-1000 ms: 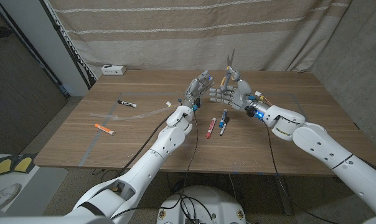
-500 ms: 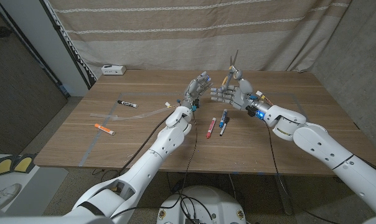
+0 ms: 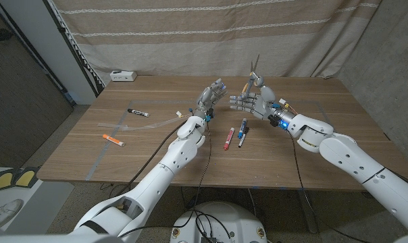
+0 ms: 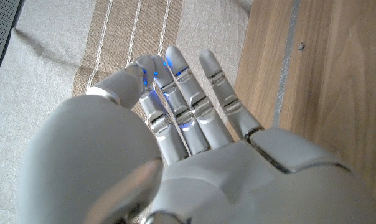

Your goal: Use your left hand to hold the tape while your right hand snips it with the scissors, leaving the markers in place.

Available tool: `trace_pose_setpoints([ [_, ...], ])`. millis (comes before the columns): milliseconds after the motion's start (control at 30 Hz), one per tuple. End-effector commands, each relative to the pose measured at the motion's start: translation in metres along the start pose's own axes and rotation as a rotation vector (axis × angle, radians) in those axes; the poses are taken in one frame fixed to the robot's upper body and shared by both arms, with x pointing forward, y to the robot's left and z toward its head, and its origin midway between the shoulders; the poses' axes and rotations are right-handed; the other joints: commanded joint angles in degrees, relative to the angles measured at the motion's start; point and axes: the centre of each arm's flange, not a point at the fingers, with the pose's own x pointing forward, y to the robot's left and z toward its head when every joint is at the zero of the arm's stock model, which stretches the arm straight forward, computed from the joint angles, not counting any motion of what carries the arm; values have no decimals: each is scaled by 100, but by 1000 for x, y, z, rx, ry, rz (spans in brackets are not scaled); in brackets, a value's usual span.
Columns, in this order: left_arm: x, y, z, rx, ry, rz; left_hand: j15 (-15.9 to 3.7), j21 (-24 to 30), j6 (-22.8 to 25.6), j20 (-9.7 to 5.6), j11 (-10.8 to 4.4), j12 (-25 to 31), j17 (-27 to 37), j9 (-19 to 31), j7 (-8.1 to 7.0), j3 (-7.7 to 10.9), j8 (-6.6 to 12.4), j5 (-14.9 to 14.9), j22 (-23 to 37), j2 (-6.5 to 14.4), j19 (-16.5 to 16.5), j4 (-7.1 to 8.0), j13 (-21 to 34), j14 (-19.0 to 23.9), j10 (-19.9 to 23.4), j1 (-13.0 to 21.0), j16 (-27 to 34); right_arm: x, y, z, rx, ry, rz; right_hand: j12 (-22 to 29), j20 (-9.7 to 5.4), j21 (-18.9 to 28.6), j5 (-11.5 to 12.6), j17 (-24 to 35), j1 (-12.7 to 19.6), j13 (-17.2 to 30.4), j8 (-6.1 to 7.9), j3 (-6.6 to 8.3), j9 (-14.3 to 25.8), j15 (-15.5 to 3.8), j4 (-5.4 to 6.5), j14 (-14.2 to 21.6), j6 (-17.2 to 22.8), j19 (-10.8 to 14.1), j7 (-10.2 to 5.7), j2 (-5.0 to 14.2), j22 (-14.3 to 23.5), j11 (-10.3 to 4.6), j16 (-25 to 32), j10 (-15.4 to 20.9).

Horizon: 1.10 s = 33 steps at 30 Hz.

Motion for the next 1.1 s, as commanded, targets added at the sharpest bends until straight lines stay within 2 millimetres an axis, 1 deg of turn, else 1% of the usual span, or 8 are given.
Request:
trace_pose_setpoints([
  [33, -4, 2, 4, 49, -25, 4, 9, 6, -90, -575, -23, -45, -13, 35, -5, 15, -36, 50, -3, -31, -65, 39, 2, -105, -12, -128, -52, 0, -3, 1, -3, 6, 8, -18, 8, -32, 33, 20, 40, 11, 49, -15, 26, 58, -34, 4, -17, 71, -16, 48, 16, 5, -17, -12],
  [467, -11, 4, 16, 233, -107, 26, 23, -233, -383, -594, -20, -213, -93, 82, -20, 172, -124, 78, -49, -30, -412, 46, -36, -584, -266, -521, -101, -3, -4, 1, -2, 3, 15, -49, 10, -131, 45, 24, 118, 14, 76, 4, 88, 43, -76, 16, -74, 136, -5, 125, 18, 3, -92, -24],
  [767, -13, 9, 25, 353, -163, 52, 24, -404, -464, -569, -4, -446, -139, 85, 17, 229, -108, 83, -75, -46, -444, 30, -244, -887, -406, -878, -102, -4, -5, 5, -9, 5, 23, -68, 13, -210, 43, 26, 137, 15, 84, -3, 104, 62, -93, 1, -90, 174, 7, 160, 19, 14, -159, -21],
  [833, -13, 12, 29, 384, -163, 69, 30, -476, -571, -586, -4, -571, -147, 76, -6, 255, -138, 85, -80, -51, -477, 18, -352, -1005, -461, -951, -95, -4, -5, 5, -10, 6, 25, -77, 13, -236, 42, 26, 138, 15, 57, -8, 52, 78, -97, 9, -71, 180, 3, 167, 19, 25, -174, -28],
  [900, -13, 13, 34, 448, -164, 89, 22, -566, -796, -583, 4, -713, -100, 76, 41, 289, -194, 79, -81, 1, -489, 47, -500, -823, -444, -1037, 35, -4, -5, 5, -10, 8, 25, -82, 13, -252, 41, 27, 139, 14, 54, -10, 41, 83, -99, 13, -61, 185, 17, 172, 19, 30, -185, -30],
  [933, -13, 15, 36, 480, -179, 97, 24, -641, -989, -596, 14, -862, -98, 70, 4, 299, -250, 64, -81, -6, -510, 76, -614, -821, -501, -1179, 53, -4, -5, 5, -9, 9, 26, -85, 13, -260, 40, 27, 140, 14, 45, -12, 27, 78, -100, 14, -60, 188, 20, 174, 19, 38, -190, -33],
  [1000, -14, 16, 39, 524, -172, 107, 30, -764, -1267, -603, 45, -1149, -182, 87, -36, 275, -302, 46, -85, -17, -502, 76, -797, -1072, -668, -1425, -43, -4, -6, 4, -6, 10, 26, -92, 13, -276, 39, 27, 141, 14, 35, -15, 16, 78, -102, 17, -71, 193, 6, 179, 19, 43, -200, -39],
  [1100, -14, 17, 40, 566, -148, 113, 79, -987, -1472, -495, 38, -1462, -247, 98, -12, 159, -309, 38, -84, -63, -632, 42, -985, -1680, -840, -1770, -133, -5, -6, 4, -8, 8, 28, -102, 13, -303, 36, 28, 143, 13, 8, -18, -35, 83, -106, 19, -55, 204, 31, 191, 20, 47, -220, -46],
])
